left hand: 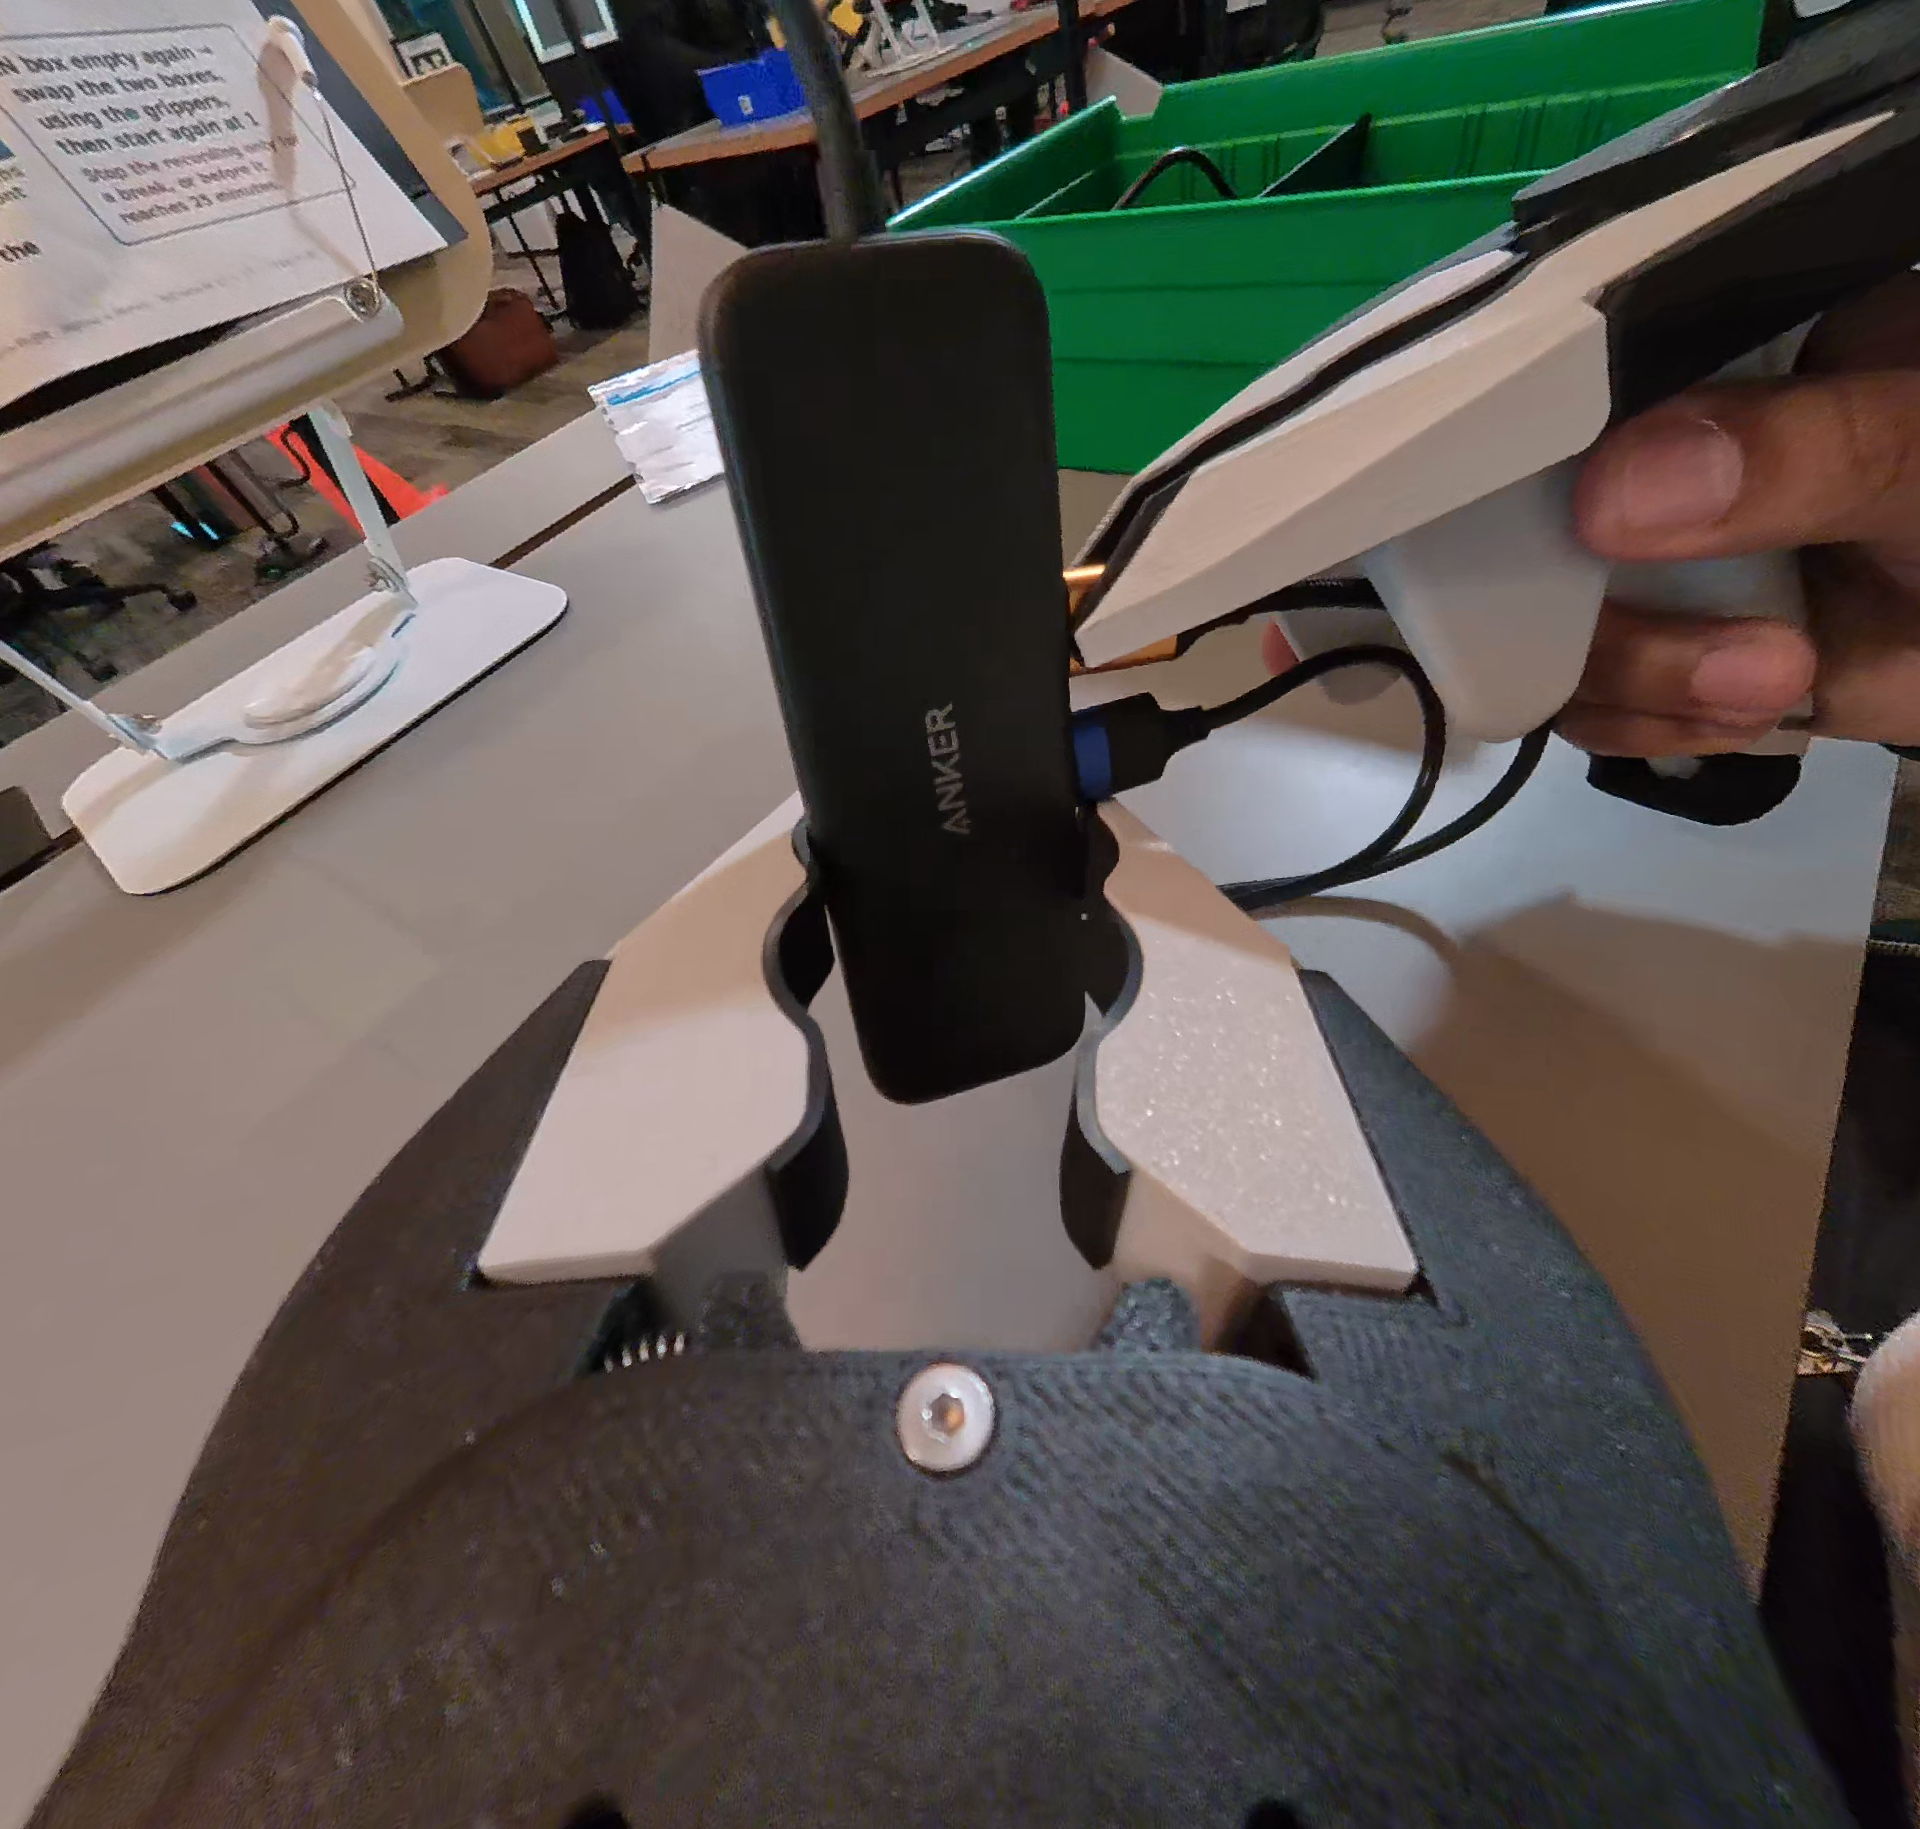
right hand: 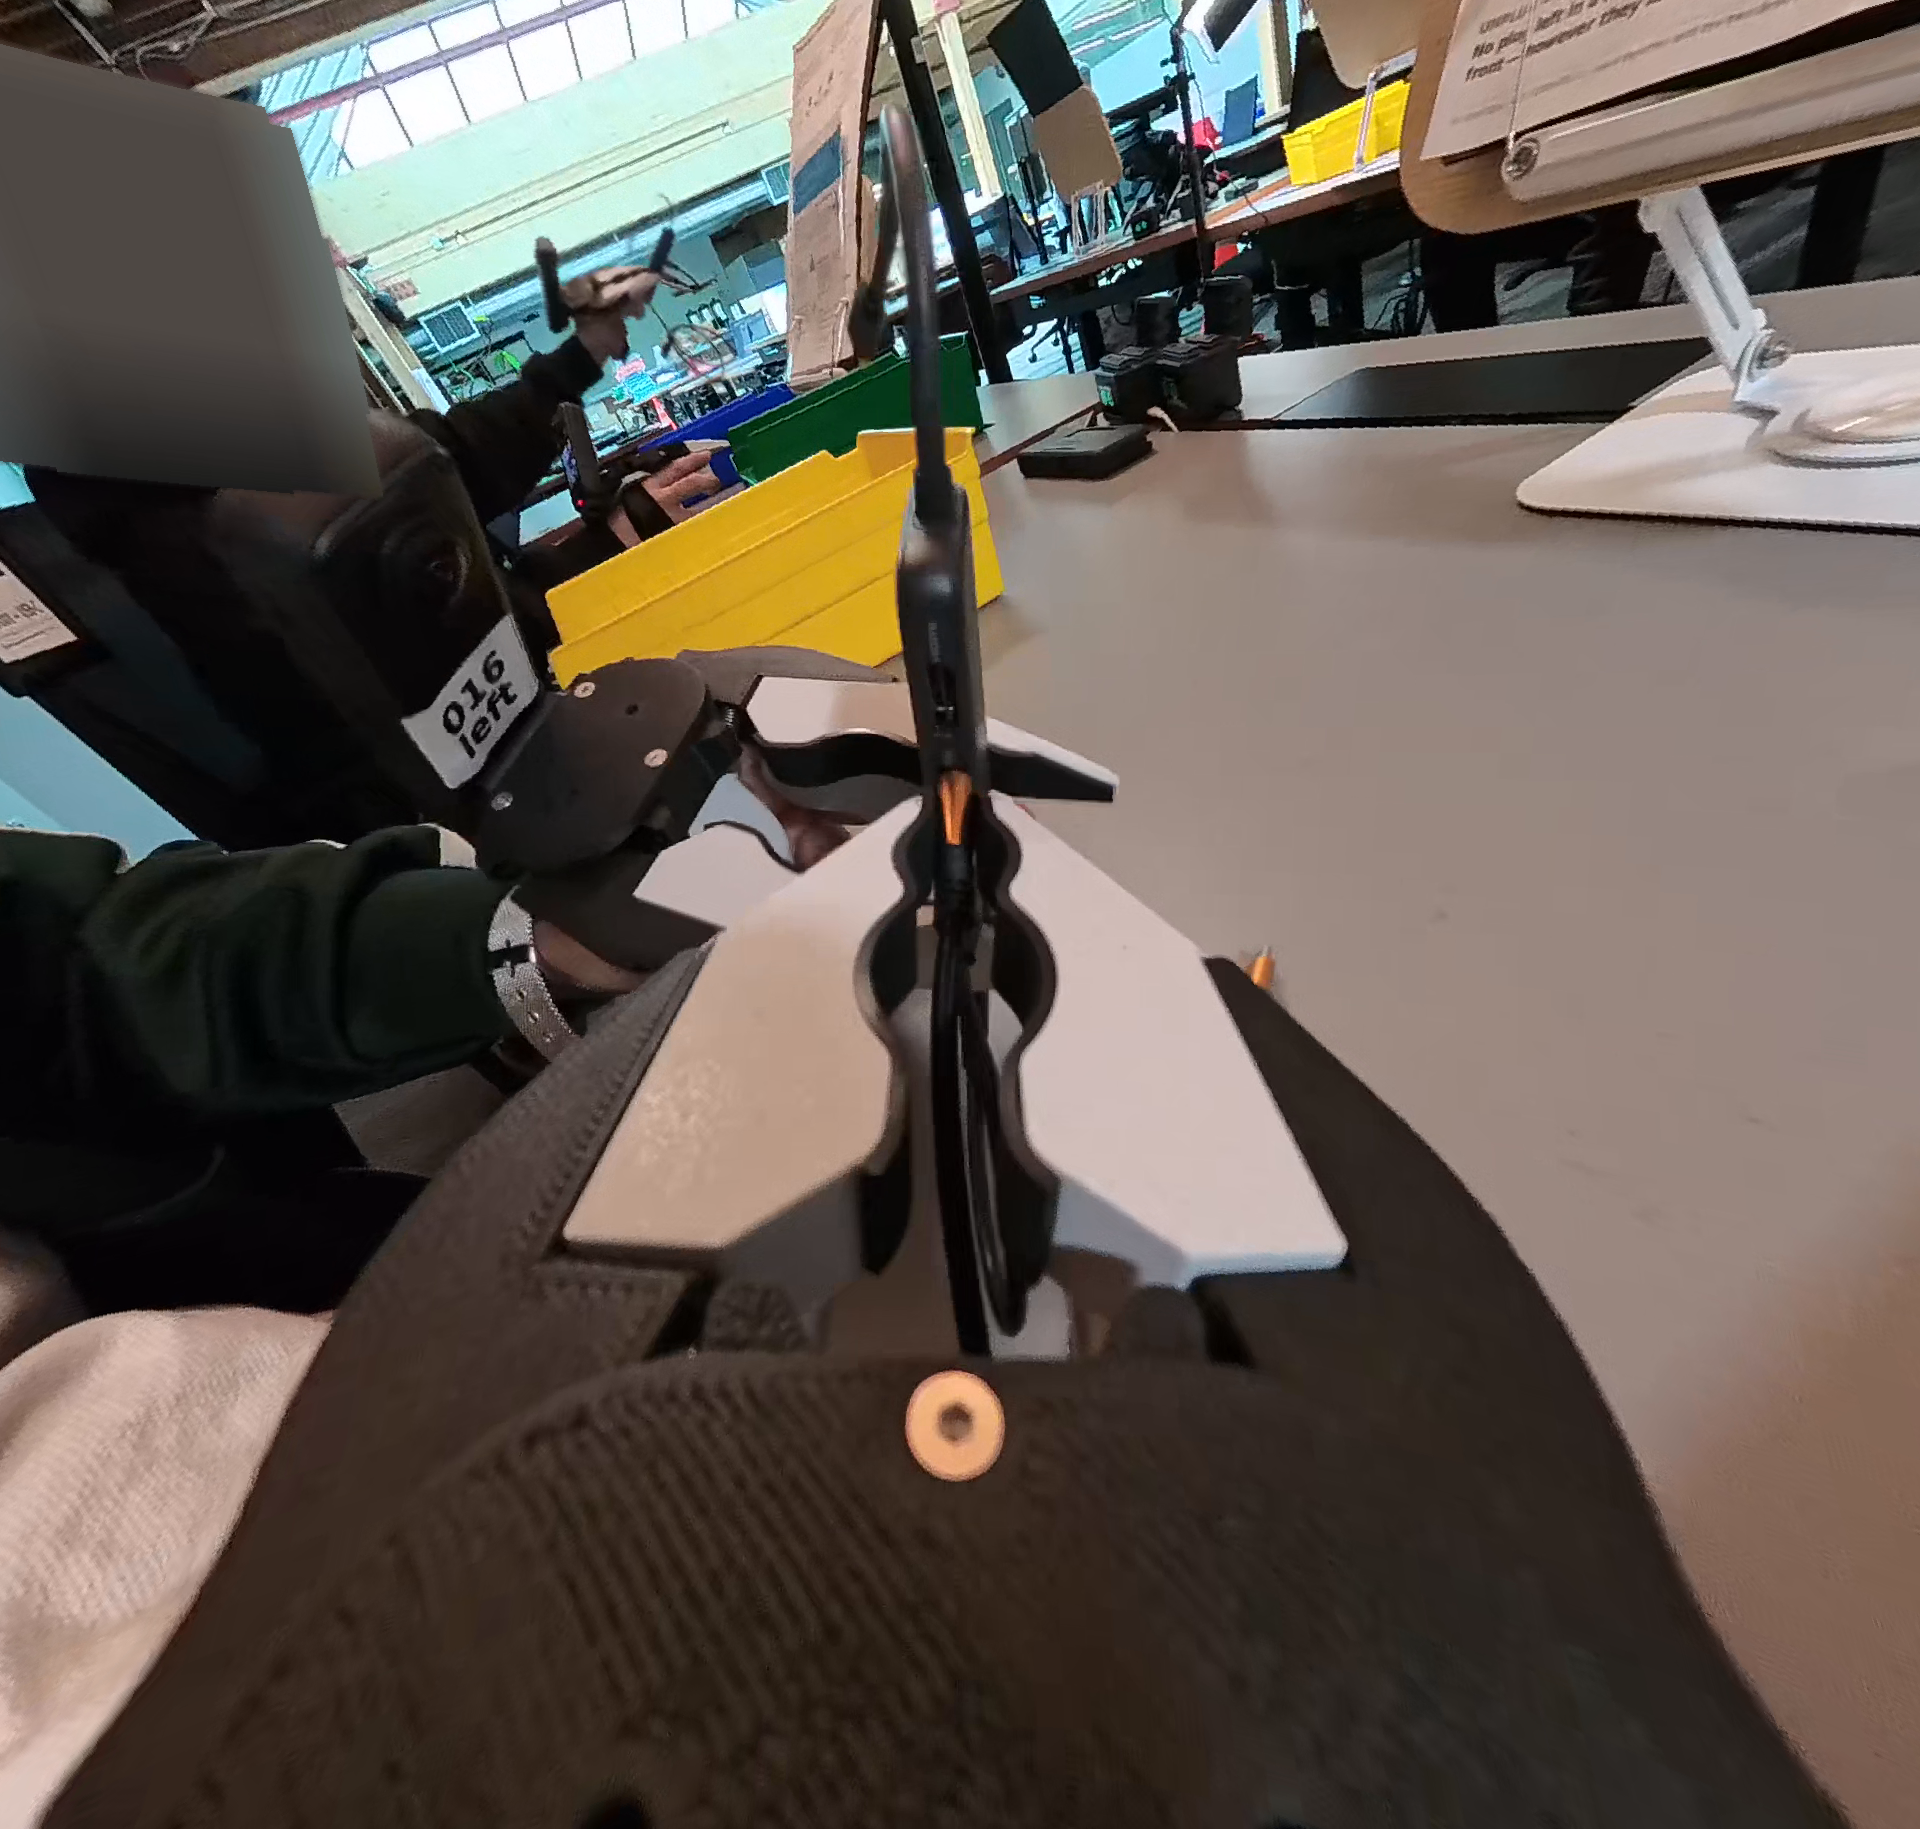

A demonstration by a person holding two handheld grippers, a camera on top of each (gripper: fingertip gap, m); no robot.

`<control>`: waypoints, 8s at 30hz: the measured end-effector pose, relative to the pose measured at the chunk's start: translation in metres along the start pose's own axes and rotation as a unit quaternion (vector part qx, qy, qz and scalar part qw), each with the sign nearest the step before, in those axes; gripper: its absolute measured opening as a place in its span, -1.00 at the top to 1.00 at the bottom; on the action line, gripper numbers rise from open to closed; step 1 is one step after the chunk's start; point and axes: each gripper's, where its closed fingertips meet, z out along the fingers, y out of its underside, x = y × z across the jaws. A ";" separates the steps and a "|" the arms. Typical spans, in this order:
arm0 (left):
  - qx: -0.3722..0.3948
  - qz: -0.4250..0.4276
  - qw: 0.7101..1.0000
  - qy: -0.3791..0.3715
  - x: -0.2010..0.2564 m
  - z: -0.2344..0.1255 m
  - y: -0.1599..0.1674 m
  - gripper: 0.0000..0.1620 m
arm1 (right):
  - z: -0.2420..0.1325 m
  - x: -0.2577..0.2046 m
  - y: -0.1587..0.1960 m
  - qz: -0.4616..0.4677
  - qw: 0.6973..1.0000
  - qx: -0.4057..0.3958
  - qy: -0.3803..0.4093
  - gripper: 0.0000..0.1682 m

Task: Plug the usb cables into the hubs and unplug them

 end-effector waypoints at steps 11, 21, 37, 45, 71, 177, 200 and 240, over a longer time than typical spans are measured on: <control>-0.009 0.015 1.000 -0.007 -0.005 -0.002 -0.001 0.47 | 0.001 0.002 0.006 -0.077 0.996 -0.030 0.030 0.93; 0.008 -0.171 0.983 -0.071 -0.092 -0.030 0.001 0.48 | -0.027 0.016 -0.033 -0.059 0.996 0.032 0.057 0.93; -0.003 -0.146 0.986 -0.076 -0.090 -0.025 0.022 0.48 | -0.134 -0.018 -0.170 -0.144 0.953 0.265 0.045 0.94; -0.013 -0.134 0.989 -0.062 -0.078 -0.019 0.024 0.48 | -0.258 0.034 -0.198 -0.237 0.894 0.325 0.198 0.93; -0.012 -0.131 0.990 -0.054 -0.075 -0.017 0.025 0.49 | -0.260 0.167 -0.120 -0.157 0.887 0.178 0.396 0.92; 0.036 -0.303 0.946 0.112 -0.004 -0.015 -0.029 0.47 | -0.007 -0.021 0.011 -0.079 0.992 -0.100 0.024 0.95; 0.035 -0.285 0.957 -0.048 -0.114 -0.048 0.006 0.46 | -0.127 0.063 -0.098 -0.131 0.965 0.063 0.220 0.94; -0.045 -0.125 0.990 0.052 -0.026 0.004 -0.003 0.46 | -0.309 0.146 -0.034 0.053 0.877 -0.105 0.466 0.19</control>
